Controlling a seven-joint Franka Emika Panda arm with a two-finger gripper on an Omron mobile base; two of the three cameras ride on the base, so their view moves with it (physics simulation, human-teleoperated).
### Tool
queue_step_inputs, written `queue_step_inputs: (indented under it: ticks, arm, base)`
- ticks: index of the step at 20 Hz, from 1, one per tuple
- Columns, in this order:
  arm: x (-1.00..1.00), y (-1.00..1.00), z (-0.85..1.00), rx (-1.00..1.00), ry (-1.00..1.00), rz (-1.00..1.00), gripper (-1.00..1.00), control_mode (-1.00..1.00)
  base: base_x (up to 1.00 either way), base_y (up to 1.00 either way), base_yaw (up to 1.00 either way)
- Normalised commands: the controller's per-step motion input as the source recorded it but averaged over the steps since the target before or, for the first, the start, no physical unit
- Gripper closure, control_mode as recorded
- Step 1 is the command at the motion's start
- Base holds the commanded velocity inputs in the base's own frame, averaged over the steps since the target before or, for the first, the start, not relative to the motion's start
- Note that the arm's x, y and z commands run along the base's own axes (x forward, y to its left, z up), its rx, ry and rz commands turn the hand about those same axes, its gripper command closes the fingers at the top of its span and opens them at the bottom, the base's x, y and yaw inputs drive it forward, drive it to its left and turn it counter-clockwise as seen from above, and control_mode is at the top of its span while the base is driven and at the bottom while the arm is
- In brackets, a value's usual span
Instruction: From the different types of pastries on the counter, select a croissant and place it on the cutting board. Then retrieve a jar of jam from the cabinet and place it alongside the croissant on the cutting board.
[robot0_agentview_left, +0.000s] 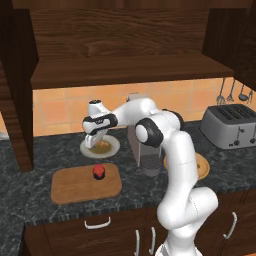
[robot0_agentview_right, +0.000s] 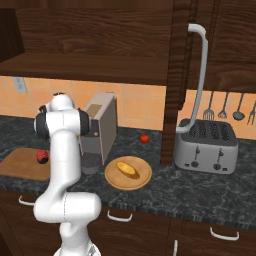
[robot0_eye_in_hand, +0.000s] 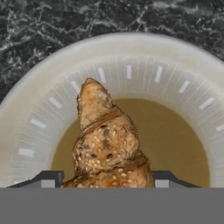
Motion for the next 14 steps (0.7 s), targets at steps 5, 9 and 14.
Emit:
queue_step_inputs:
  ticks: [5, 9, 14]
  arm:
    - [-0.34, 0.03, 0.36, 0.0, 0.01, 0.0, 1.0, -1.0]
    - [-0.65, 0.16, 0.37, 0.01, 0.01, 0.0, 1.0, -1.0]
    - [-0.59, 0.22, 0.29, 0.01, 0.0, 0.0, 1.0, -1.0]
  base:
    - [0.0, 0.0, 0.0]
    - [0.0, 0.0, 0.0]
    - [0.0, 0.0, 0.0]
